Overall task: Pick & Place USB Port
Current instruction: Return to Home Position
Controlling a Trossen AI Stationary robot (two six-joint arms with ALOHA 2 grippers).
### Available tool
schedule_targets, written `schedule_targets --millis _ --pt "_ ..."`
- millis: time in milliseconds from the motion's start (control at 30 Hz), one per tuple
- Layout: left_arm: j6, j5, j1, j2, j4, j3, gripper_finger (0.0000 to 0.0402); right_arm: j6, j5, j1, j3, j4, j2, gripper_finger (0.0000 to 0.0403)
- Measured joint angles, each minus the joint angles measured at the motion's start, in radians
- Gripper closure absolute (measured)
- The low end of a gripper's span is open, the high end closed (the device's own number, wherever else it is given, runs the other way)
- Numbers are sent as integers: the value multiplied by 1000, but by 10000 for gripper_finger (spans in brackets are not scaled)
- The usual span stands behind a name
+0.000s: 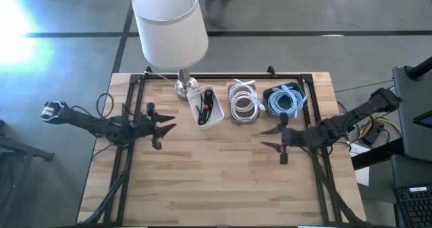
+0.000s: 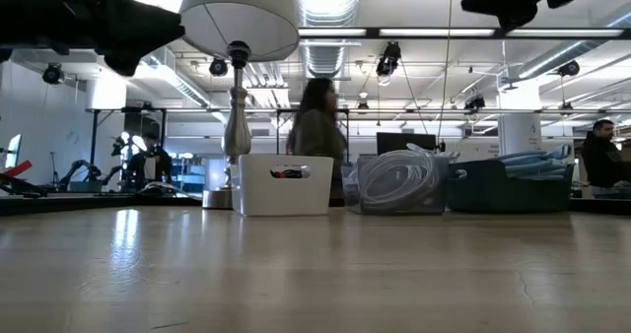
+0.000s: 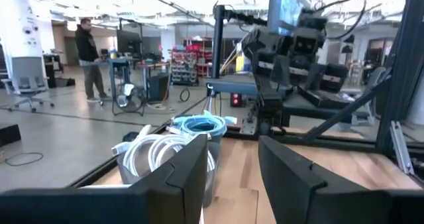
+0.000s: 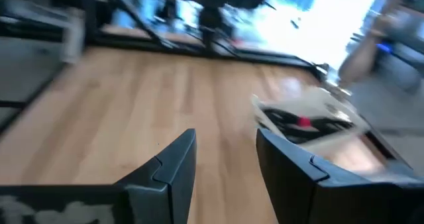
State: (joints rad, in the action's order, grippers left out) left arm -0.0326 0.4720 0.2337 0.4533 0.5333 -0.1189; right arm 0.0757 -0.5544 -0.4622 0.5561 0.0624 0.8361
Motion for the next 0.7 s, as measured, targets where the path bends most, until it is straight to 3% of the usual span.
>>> schedule_targets --millis 100,400,567,700 --pt "-4 0 -1 -35 -2 15 262 -31 89 13 -59 -86 -47 250" --pt "-6 4 -8 -84 1 66 262 -56 103 70 -211 -192 -164 250" --pt "27 36 -18 -101 13 89 262 -144 261 116 -293 -303 -212 250" --pt "16 44 -27 -122 10 92 262 -173 294 153 -323 -298 -276 250"
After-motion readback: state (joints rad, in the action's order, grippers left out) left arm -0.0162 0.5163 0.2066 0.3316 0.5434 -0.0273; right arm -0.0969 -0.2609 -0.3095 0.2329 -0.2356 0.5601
